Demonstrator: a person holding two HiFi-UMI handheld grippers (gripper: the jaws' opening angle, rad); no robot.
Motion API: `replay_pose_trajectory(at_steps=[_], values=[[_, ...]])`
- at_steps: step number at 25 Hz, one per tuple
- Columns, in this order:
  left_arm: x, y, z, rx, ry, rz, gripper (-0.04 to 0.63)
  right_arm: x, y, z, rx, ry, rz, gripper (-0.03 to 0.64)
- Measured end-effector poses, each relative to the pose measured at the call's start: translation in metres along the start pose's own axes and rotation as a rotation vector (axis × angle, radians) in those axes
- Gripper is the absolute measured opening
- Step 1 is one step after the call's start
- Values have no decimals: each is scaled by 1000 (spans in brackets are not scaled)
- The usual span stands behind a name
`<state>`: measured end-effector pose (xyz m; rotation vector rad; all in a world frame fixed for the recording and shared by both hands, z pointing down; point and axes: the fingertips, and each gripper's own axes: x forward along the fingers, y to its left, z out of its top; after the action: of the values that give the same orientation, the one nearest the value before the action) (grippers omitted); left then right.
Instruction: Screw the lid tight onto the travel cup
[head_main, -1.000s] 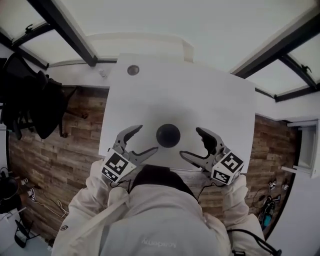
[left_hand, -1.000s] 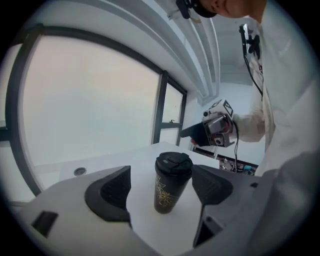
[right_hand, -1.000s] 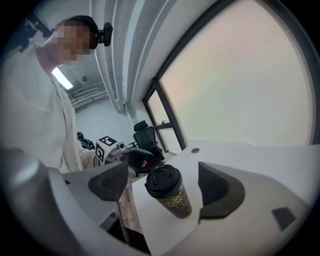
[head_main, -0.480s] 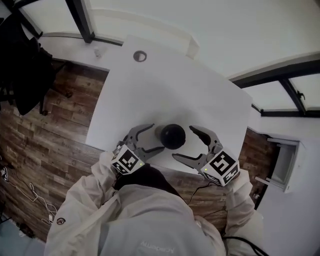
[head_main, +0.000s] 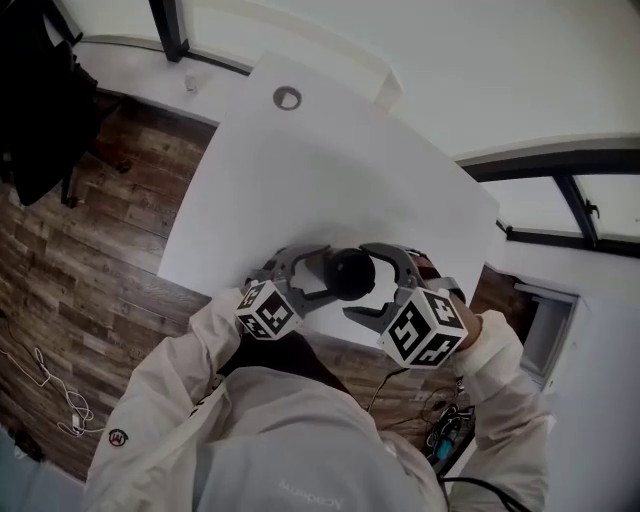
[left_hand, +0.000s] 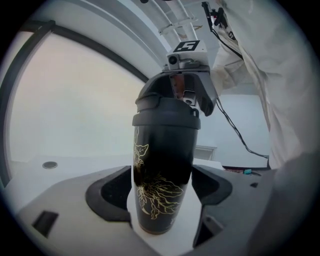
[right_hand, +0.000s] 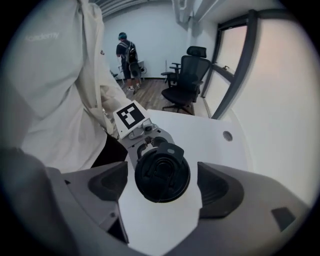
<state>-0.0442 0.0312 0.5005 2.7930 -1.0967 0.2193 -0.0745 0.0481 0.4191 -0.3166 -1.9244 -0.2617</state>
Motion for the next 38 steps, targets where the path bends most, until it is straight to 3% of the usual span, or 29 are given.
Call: replay_pose_trajectory(at_steps=[7,16,18,22,24,27,30,35,38], values=[[3,1,1,3,-28,31,371,14,4,-3,-198,150,76,439],[2,0,1,2,-44,32,368,26,7,-4,-245,197,75,427],[1,1,1,0,-44,41,368,28,4,-2,-153,211,65,426],[2,1,1,-4,-38,65,367,28,-9,-4,275,233,8,426],[1,1,0,-8,-34,69,367,28,-12,-2,390,221,-8,426],[0,1,-1,-7,-31,65,367,27,-12,3,447,166,5,427],[1,0,0,-8,-29,56,367,18,-7,11,363,71,29,428],[-4,3,-6,-7,-17,16,367,-15,3,29,99,-305,5,428],[-6,0,-6,-2,-20,-33,367,-25,15,5,110,-454,10,428]])
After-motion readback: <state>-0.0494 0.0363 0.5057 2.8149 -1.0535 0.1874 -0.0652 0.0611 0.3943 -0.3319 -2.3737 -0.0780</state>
